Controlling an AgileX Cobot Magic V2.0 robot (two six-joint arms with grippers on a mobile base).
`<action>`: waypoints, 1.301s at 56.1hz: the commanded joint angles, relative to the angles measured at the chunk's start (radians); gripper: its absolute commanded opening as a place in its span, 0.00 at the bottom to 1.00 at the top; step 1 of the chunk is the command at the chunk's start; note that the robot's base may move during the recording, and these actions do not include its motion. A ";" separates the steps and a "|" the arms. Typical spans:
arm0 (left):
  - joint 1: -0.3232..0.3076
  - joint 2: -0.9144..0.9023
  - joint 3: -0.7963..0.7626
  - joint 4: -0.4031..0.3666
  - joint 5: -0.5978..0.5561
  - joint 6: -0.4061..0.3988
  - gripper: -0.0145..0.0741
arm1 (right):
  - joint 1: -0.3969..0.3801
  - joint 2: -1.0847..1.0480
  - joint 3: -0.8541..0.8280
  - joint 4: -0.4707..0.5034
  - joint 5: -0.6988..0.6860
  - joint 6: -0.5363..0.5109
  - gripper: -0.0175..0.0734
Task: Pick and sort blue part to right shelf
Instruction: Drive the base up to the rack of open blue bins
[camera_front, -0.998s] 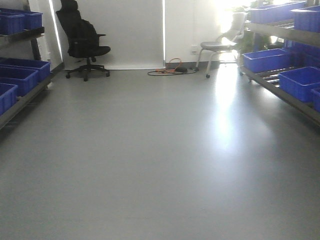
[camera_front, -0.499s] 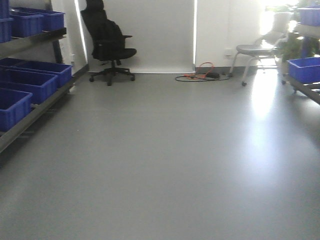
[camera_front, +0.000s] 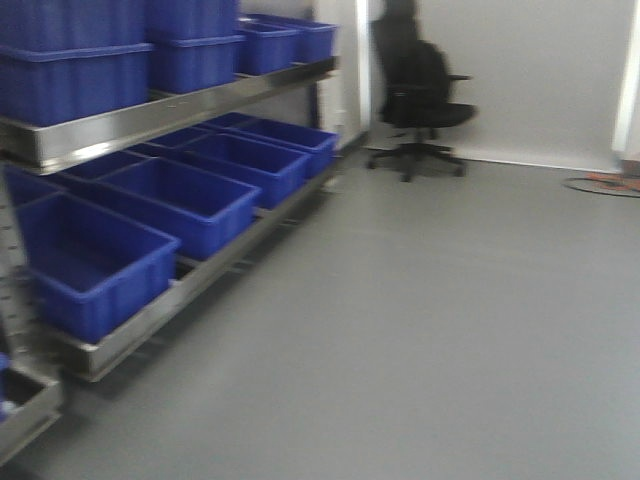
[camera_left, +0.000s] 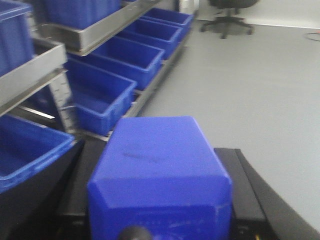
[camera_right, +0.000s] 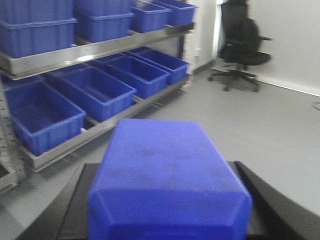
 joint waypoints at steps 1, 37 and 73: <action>0.000 0.019 -0.024 0.005 -0.105 -0.007 0.58 | -0.004 0.017 -0.029 -0.033 -0.087 -0.009 0.45; 0.000 0.019 -0.024 0.005 -0.105 -0.007 0.58 | -0.004 0.017 -0.029 -0.033 -0.087 -0.009 0.45; 0.000 0.019 -0.024 0.005 -0.105 -0.007 0.58 | -0.004 0.017 -0.029 -0.033 -0.087 -0.009 0.45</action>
